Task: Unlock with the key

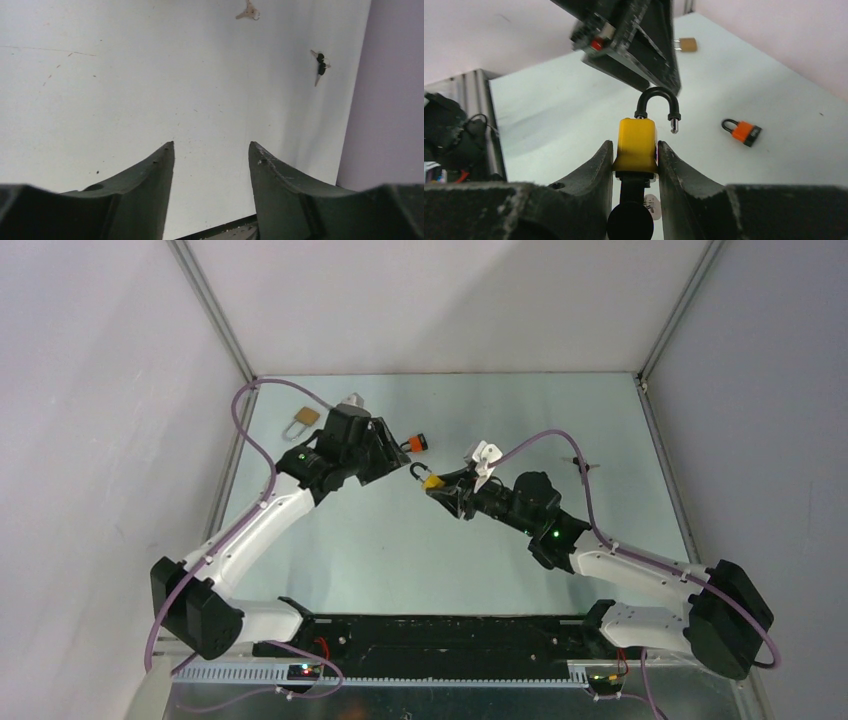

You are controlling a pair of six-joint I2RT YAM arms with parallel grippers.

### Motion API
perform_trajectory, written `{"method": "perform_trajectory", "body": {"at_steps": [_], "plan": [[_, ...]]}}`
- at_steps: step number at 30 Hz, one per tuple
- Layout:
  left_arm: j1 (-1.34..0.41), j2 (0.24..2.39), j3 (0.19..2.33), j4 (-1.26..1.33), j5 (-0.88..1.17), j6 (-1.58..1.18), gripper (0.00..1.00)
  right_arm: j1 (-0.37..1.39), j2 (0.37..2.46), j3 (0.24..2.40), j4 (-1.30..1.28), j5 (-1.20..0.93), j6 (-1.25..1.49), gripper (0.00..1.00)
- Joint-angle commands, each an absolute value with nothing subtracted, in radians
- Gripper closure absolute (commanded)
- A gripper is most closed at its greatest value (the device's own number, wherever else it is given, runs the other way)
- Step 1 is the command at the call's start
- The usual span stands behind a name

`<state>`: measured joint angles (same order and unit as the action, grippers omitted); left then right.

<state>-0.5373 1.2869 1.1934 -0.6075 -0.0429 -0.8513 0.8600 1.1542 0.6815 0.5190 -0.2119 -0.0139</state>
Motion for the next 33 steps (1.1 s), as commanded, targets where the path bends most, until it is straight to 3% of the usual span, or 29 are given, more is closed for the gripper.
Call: {"method": "perform_trajectory", "body": {"at_steps": [1,5,10,17,33], "plan": [[-0.5,1.243,1.237,-0.637,-0.081,-0.818,0.36,0.853,1.125,0.728,0.507,-0.138,-0.081,1.0],[-0.465,1.195,1.239,-0.631,-0.074,-0.776,0.27,0.84,1.111,0.694,0.495,-0.142,-0.074,1.0],[-0.475,1.209,1.266,-0.591,0.098,-0.73,0.23,0.842,1.09,0.675,0.502,-0.164,-0.07,1.0],[-0.58,1.279,1.3,-0.553,0.141,-0.717,0.21,0.849,1.096,0.675,0.542,-0.167,-0.069,1.0],[-0.585,1.465,1.267,-0.622,0.082,-0.745,0.26,0.868,1.082,0.675,0.559,-0.137,-0.109,1.0]]}}
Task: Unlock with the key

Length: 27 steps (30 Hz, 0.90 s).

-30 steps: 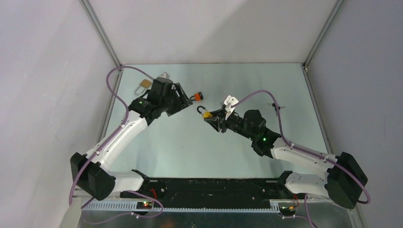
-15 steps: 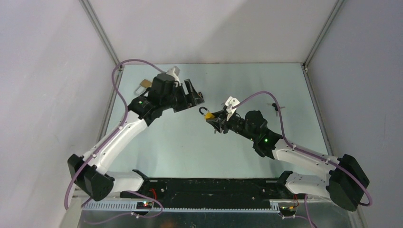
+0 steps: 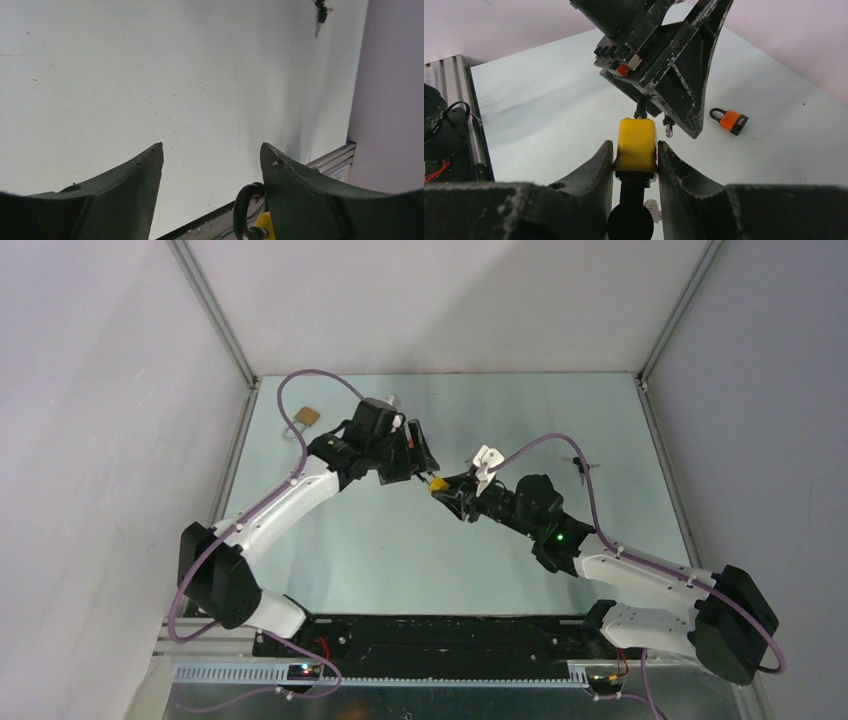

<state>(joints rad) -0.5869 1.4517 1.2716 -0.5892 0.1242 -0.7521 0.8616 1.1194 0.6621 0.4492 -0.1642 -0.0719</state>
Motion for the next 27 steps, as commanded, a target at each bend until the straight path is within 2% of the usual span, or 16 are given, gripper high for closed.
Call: {"method": "perform_trajectory", "body": {"at_steps": [1,8,16,27], "plan": [[-0.582,1.474,1.268,-0.632,0.081,-0.739,0.27,0.868,1.081,0.675,0.556,-0.13,-0.112,1.0],[-0.546,1.486,1.261,-0.66,0.082,-0.733,0.28,0.866,1.072,0.675,0.511,-0.105,-0.145,1.0],[-0.443,1.338,1.278,-0.658,0.008,-0.69,0.18,0.813,1.078,0.641,0.446,-0.048,-0.108,1.0],[-0.398,1.056,1.174,-0.657,-0.309,-0.475,0.04,0.448,1.105,0.535,0.381,-0.042,0.419,1.0]]}}
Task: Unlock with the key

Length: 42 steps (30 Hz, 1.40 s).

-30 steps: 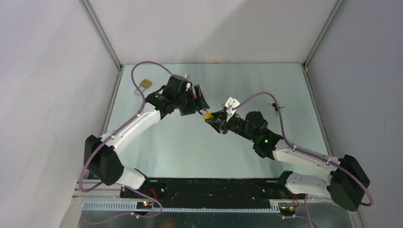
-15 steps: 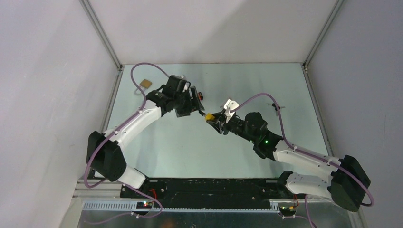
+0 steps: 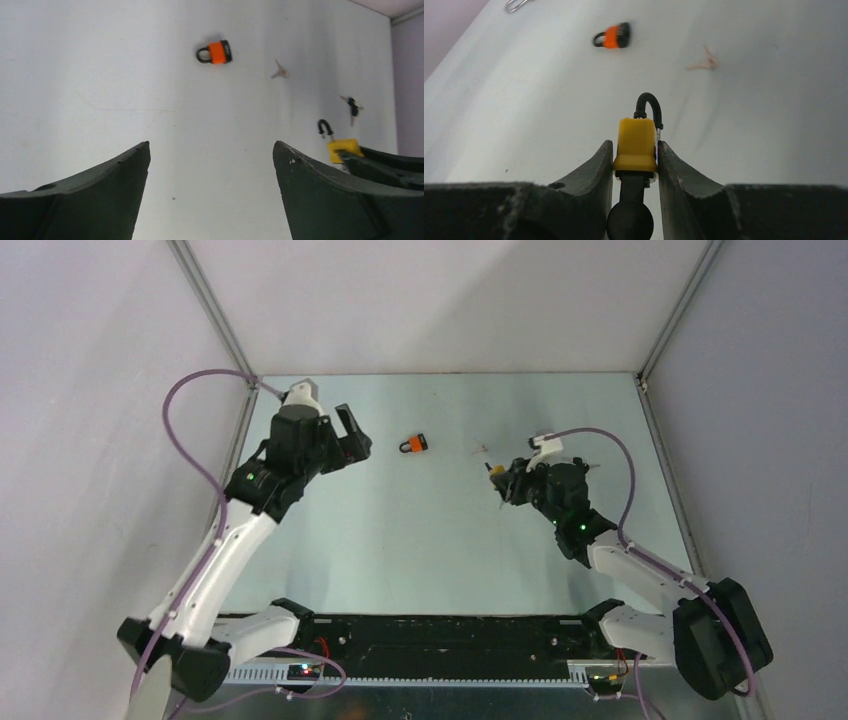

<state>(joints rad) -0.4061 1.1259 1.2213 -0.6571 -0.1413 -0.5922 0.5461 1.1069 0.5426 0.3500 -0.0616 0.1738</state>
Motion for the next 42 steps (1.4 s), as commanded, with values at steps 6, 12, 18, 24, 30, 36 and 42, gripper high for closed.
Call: {"method": "perform_trajectory", "body": {"at_steps": [6,12,18,24,30,36,42], "plan": [[-0.394,0.947,1.077,-0.631,-0.477,-0.378,0.01,0.263,1.17,0.464,0.398,-0.114,0.668,1.0],[-0.39,0.917,1.002,-0.58,-0.56,-0.302,0.0,0.093,1.319,0.45,0.432,-0.248,0.808,1.0],[-0.388,0.93,0.949,-0.523,-0.557,-0.29,0.0,-0.041,1.445,0.446,0.525,-0.312,0.891,0.98],[-0.388,0.944,0.93,-0.506,-0.519,-0.281,0.0,-0.113,1.507,0.447,0.527,-0.348,0.888,0.61],[-0.388,0.959,0.944,-0.506,-0.495,-0.283,0.0,-0.149,1.411,0.446,0.384,-0.309,0.817,0.27],[-0.388,1.003,0.977,-0.506,-0.468,-0.302,0.0,-0.154,1.206,0.459,0.163,-0.14,0.711,0.19],[-0.387,1.139,1.054,-0.519,-0.405,-0.345,0.0,-0.11,1.073,0.511,-0.008,-0.02,0.597,0.18]]}}
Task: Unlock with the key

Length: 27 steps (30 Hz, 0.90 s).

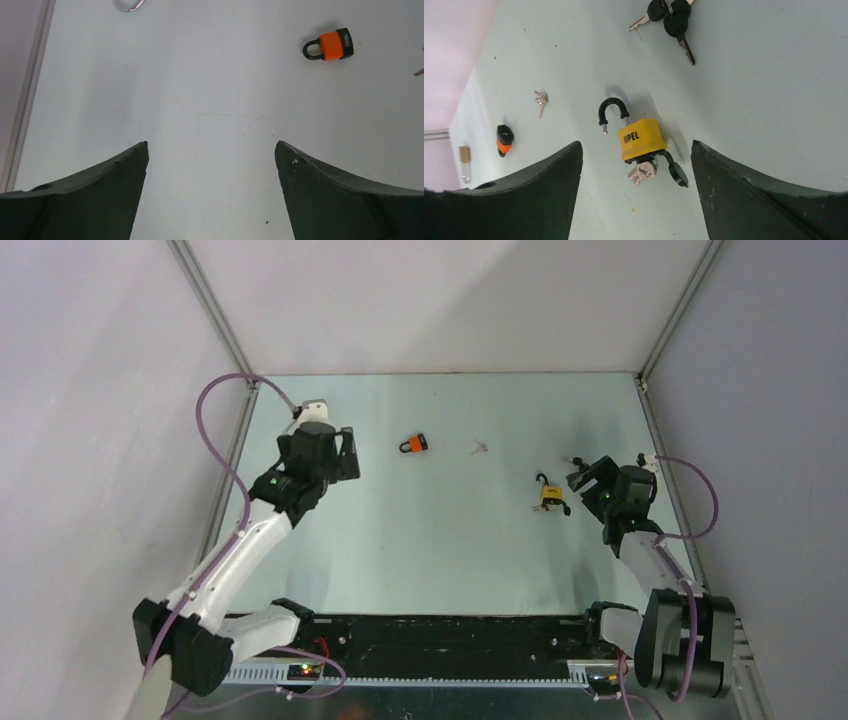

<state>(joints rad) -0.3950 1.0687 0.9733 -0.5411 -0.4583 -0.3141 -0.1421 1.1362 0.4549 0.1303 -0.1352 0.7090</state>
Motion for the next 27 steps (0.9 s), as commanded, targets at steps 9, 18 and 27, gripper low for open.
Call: {"method": "perform_trajectory", "body": {"at_steps": [9,18,27], "plan": [[-0.381,1.517,1.303,-0.571,-0.273,-0.528,0.01,0.079,0.992,0.566,-0.067,0.098,0.419,0.18],[-0.382,1.948,1.611,-0.615,-0.206,-0.68,0.07,0.147,0.957,0.566,-0.105,0.078,0.388,0.18],[-0.406,2.18,1.85,-0.613,-0.171,-0.68,0.14,0.152,0.918,0.566,-0.157,0.029,0.381,0.18]]}}
